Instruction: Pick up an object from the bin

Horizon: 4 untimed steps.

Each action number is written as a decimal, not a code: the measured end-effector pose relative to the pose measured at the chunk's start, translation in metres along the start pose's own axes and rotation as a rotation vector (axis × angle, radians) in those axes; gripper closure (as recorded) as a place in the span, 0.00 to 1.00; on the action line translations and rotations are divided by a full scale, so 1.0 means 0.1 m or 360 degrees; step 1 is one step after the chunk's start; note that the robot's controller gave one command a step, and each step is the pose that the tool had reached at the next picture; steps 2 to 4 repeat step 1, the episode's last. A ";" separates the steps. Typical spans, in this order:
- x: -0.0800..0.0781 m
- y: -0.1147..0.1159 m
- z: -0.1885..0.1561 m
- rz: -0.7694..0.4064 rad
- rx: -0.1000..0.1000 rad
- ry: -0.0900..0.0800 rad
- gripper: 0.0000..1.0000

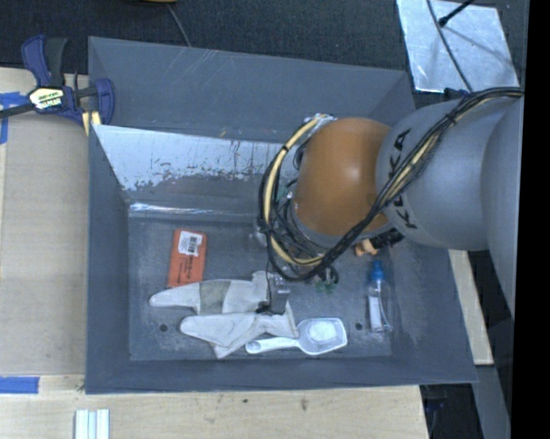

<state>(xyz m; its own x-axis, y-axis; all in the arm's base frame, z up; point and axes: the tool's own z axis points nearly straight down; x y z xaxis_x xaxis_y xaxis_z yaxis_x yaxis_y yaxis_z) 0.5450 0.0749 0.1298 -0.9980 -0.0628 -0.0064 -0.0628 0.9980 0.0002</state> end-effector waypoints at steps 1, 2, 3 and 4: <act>-0.07 0.01 0.24 -0.0144 -0.0001 0.0008 0.00; -0.07 0.01 0.24 -0.0144 -0.0001 0.0008 0.00; -0.07 0.01 0.24 -0.0144 -0.0001 0.0008 0.00; -0.07 0.01 0.24 -0.0144 -0.0001 0.0008 0.00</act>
Offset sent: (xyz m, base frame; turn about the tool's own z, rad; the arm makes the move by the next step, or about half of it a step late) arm 0.0144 -0.0257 -0.0582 -0.0297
